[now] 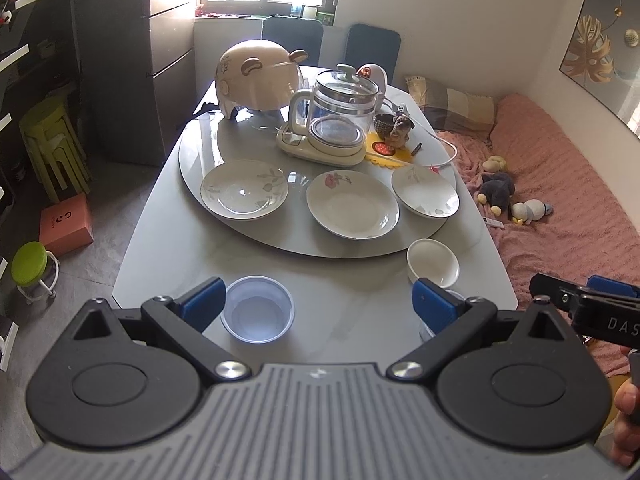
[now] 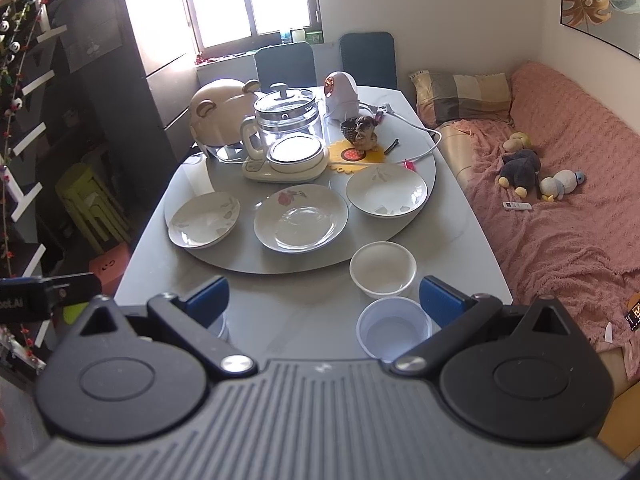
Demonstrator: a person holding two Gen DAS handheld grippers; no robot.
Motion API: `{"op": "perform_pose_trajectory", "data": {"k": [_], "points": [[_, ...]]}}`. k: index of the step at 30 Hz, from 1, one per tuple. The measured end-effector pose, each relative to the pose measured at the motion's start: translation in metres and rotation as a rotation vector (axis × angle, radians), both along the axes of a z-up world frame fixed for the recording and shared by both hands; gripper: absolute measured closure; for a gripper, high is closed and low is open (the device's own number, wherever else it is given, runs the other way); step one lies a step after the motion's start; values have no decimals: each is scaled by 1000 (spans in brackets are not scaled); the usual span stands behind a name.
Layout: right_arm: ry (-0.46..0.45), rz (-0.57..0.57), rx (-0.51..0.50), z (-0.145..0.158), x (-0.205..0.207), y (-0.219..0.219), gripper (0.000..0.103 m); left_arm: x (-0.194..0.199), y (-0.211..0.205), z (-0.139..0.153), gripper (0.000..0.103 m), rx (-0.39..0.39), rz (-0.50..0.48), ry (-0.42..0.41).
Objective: Organize plates and bowls
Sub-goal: 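Move both tools toward the white plates on the turntable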
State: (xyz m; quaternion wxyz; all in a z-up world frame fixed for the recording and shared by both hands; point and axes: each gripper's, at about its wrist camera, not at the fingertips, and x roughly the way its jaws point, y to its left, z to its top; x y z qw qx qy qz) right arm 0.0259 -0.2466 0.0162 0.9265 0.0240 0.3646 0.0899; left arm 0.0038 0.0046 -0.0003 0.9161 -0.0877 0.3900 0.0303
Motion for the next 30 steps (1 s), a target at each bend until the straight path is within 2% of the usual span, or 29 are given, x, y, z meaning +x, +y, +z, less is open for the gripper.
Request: {"op": "perform_pose_trajectory", "data": {"k": [22,30], "points": [[-17,-1,9,-5,-10,5,0,-5,-3,10,2,26,-1,-22],[-16,-8,1,-5,-15,4,0,-11,0,7,2,13,4,-33]]}}
